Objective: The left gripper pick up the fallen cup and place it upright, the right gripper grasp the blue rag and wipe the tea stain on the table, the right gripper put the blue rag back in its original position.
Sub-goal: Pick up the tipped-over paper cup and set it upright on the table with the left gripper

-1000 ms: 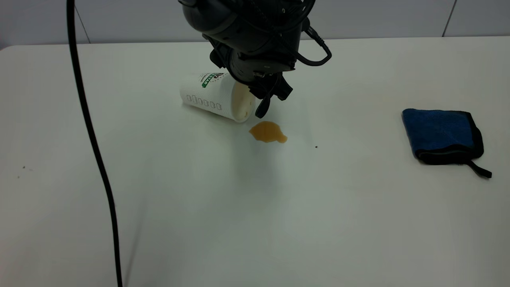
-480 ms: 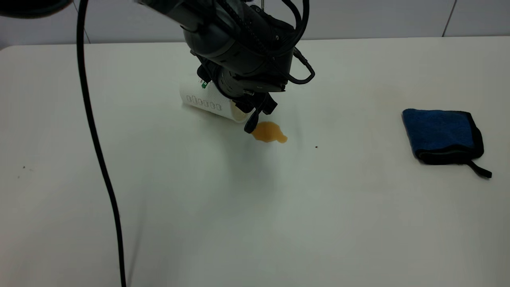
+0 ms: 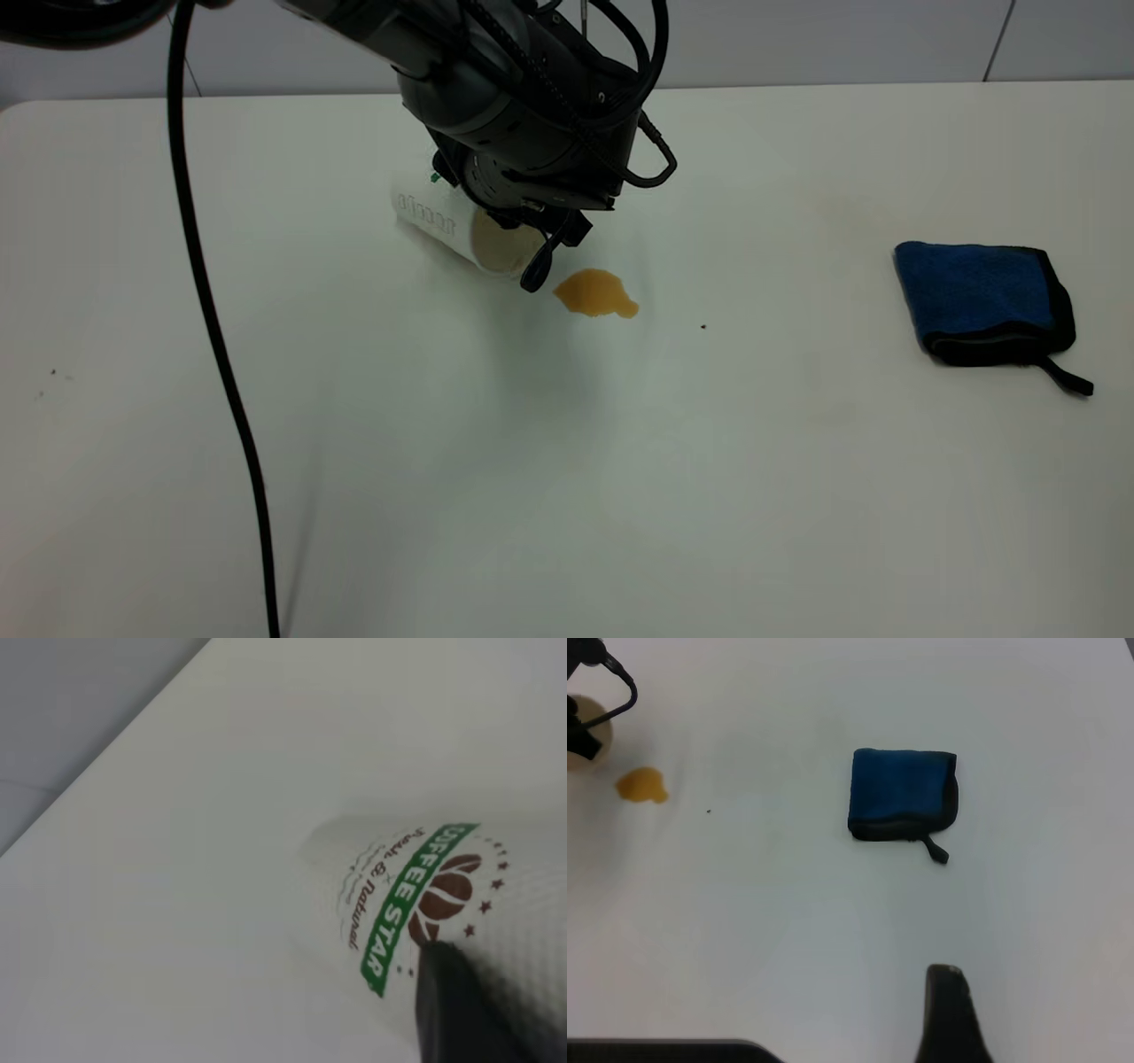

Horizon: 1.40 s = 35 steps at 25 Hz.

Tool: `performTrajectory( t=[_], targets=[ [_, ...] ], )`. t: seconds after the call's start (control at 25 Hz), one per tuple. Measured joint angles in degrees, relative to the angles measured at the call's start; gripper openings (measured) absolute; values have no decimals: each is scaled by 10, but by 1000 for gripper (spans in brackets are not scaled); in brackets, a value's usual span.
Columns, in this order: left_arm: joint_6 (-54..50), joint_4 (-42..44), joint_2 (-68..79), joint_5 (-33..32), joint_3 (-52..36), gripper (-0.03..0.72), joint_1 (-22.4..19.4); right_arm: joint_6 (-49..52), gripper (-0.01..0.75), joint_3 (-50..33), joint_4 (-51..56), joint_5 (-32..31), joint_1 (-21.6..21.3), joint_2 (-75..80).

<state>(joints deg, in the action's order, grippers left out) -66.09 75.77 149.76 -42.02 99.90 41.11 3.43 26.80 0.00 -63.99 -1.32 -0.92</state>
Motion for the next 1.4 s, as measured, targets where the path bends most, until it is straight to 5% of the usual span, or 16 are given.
performTrajectory(
  t=[0.08, 0.16, 0.32, 0.48, 0.72, 0.92, 1.4],
  targets=[
    [6, 9, -2, -25, 0, 71, 0, 0, 550, 0, 0, 0, 0, 0],
    [21, 3, -12, -33, 0, 26, -1, 0, 550, 0, 0, 0, 0, 0],
    [103, -72, -61, -22, 0, 6, -13, 0, 550, 0, 0, 0, 0, 0],
    [218, -208, -145, 0, 0, 4, -71, 0, 550, 0, 0, 0, 0, 0],
    [495, -558, -200, 30, 0, 4, -192, 0, 550, 0, 0, 0, 0, 0],
    [726, -822, -182, 28, 0, 4, -233, 0, 550, 0, 0, 0, 0, 0],
    [707, -787, -138, 49, 0, 5, -239, 0, 550, 0, 0, 0, 0, 0]
  ],
)
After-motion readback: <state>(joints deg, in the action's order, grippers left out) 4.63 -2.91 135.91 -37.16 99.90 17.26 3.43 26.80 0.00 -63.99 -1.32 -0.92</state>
